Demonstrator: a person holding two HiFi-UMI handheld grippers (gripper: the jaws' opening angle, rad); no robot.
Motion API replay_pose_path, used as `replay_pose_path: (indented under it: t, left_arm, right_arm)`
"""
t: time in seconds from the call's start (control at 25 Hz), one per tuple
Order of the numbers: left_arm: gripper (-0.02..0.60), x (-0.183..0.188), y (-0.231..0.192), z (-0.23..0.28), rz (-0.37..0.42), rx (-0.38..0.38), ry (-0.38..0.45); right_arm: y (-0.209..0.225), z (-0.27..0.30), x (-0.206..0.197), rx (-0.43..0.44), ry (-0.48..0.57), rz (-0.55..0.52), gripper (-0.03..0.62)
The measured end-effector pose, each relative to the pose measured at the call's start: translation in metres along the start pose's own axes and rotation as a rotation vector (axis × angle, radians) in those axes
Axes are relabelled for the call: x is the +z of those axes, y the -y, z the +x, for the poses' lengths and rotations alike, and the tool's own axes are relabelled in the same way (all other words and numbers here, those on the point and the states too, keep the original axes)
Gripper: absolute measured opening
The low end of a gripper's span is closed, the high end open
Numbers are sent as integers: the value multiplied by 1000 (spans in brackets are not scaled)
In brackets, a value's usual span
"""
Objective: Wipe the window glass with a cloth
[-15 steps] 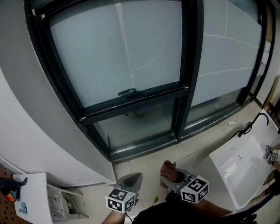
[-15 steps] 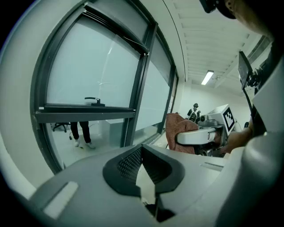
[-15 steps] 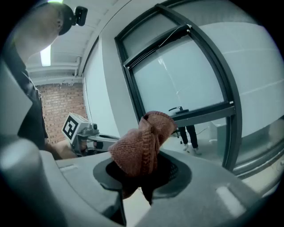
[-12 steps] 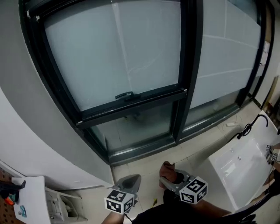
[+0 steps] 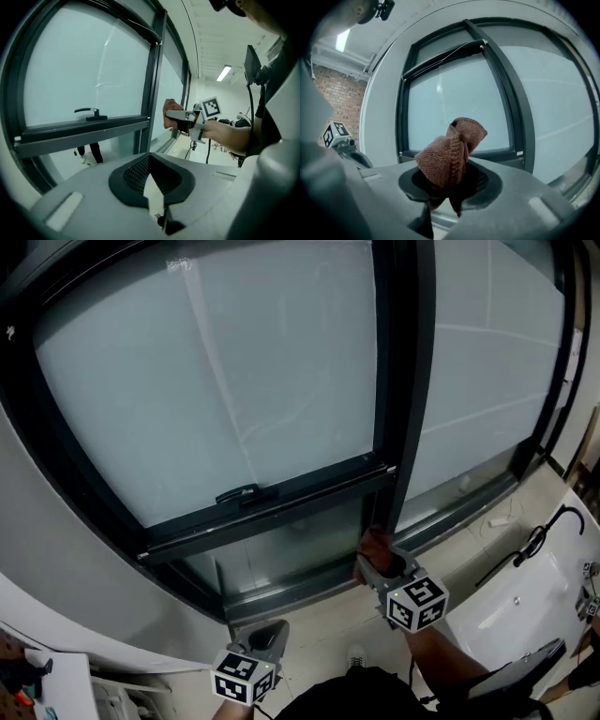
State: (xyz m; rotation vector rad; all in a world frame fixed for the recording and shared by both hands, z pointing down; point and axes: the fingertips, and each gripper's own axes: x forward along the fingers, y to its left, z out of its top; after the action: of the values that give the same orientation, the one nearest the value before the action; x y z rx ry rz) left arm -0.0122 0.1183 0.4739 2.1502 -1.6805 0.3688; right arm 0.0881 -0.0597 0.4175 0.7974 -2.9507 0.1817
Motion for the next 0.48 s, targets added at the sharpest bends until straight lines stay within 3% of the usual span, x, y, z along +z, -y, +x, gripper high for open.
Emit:
replay_pose_path:
  t: [0.24,0.48]
  left_arm:
    - [17,81,-26,88,27,15,50]
    - [17,117,-38,144,63,9,29]
  right_arm:
    - [98,69,95,-34,149,-116,109]
    - [159,121,166,-122,234,-178,109]
